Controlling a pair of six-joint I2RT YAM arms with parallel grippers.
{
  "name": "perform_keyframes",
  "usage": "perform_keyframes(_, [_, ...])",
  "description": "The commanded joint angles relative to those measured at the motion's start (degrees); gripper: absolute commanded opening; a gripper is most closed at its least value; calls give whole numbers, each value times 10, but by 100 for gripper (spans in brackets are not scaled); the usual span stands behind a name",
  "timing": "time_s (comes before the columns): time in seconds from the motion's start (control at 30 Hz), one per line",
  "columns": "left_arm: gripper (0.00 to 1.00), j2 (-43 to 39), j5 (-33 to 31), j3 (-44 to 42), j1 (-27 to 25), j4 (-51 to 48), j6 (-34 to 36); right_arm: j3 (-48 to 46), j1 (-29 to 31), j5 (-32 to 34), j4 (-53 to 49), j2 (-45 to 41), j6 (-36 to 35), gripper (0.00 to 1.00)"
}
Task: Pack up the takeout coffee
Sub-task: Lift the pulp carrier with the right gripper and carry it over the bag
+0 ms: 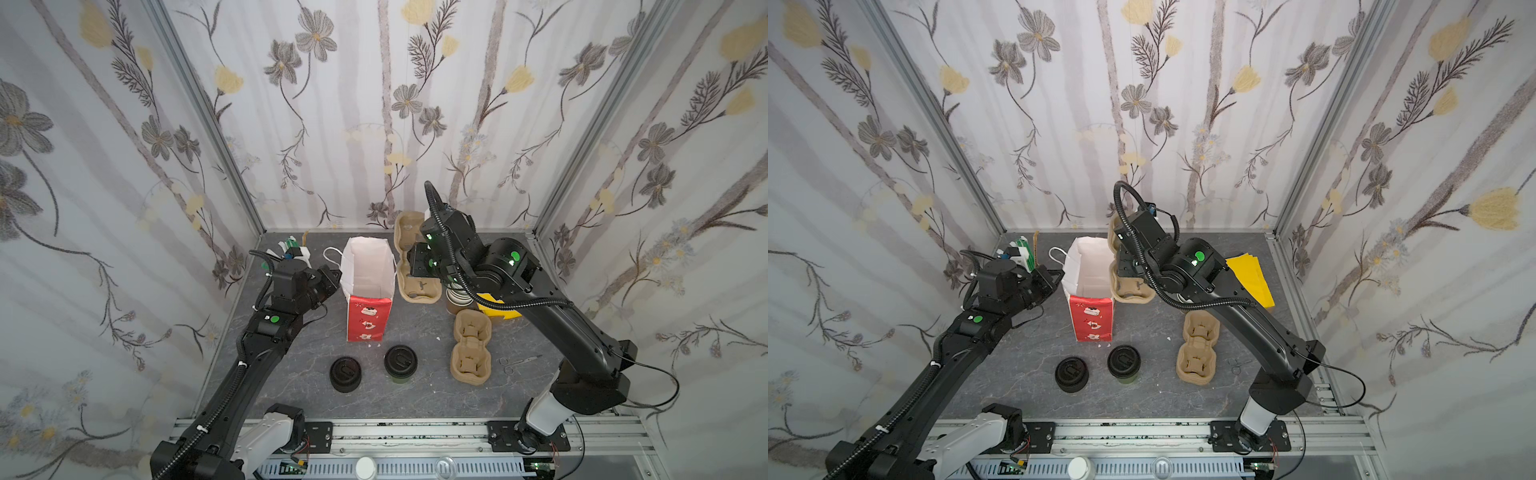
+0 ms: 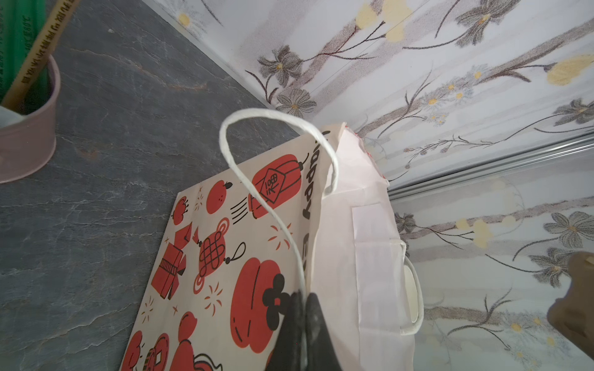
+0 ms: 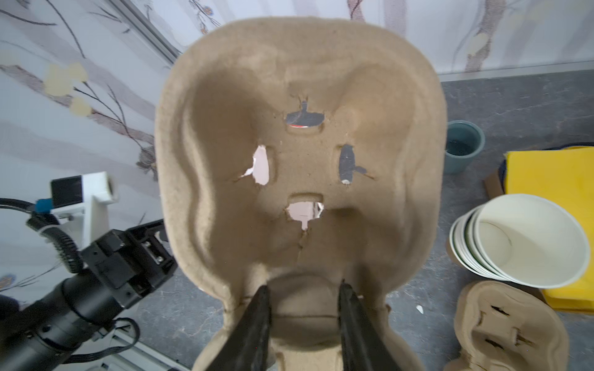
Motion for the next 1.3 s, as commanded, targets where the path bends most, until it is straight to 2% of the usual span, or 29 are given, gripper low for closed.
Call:
perform_keyframes(0.0, [0,-3,-1,-5,-2,25,-5,14,3,-21,60,21,14,35])
perform_keyframes(0.27, [0,-19,-2,-28,-7,35,-15,14,5,-44,139,66,54,35])
perform_keyframes(0.57, [0,-29,0,-35,-8,37,-19,56,4,-24,167,132,78,36])
perform_keyframes(0.97, [0,-34,0,-39,-8,40,-20,71,8,35,126,195,93,36])
perform_keyframes(1.27, [0,-37,0,-43,-9,44,-24,71,20,32,88,210,94,35])
